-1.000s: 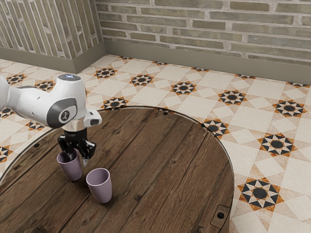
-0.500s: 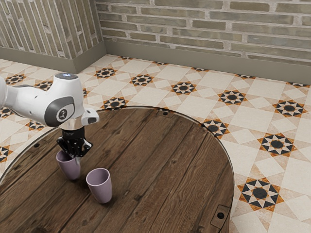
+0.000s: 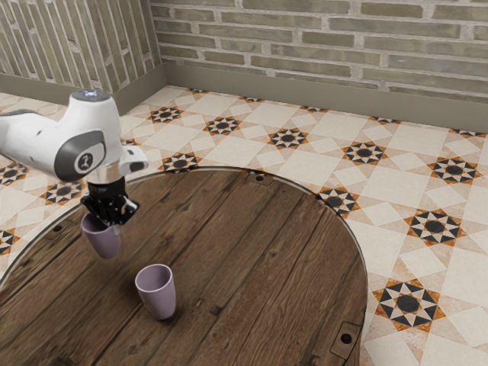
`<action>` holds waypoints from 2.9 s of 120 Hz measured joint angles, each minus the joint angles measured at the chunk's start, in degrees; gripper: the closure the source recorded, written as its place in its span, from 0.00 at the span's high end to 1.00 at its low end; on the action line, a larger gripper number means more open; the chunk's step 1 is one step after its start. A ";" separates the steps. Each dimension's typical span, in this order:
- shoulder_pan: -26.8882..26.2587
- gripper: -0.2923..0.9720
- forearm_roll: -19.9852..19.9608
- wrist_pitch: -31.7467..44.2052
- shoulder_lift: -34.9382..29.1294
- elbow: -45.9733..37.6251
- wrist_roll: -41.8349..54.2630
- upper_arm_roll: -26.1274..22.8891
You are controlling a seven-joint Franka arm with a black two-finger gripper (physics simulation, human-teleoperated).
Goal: Place the left cup onto the right cup
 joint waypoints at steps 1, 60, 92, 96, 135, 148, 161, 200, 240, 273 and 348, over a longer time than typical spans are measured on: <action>0.35 0.15 0.03 -0.13 -0.22 0.02 -0.03 -0.67; 17.55 0.15 -9.75 -10.26 -11.47 2.82 -1.36 -28.45; 21.86 0.15 -20.45 -14.39 -16.10 2.82 -1.21 -35.28; 22.13 0.15 -21.31 -14.77 -16.55 2.82 -1.19 -35.68; 24.15 0.15 -26.82 -17.56 -19.47 2.56 -1.02 -38.85; 25.40 0.15 -27.33 -18.25 -19.74 2.48 -1.00 -40.13; 25.89 0.15 -27.55 -18.72 -19.86 2.41 -1.02 -40.55; 27.26 0.15 -27.15 -19.02 -19.82 2.22 -1.22 -41.72; 27.66 0.15 -26.21 -19.11 -19.62 2.12 -1.52 -42.12; 27.99 0.15 -24.83 -18.09 -18.64 2.12 -1.74 -42.13; 28.73 0.15 -22.89 -17.88 -17.13 2.15 -2.16 -42.13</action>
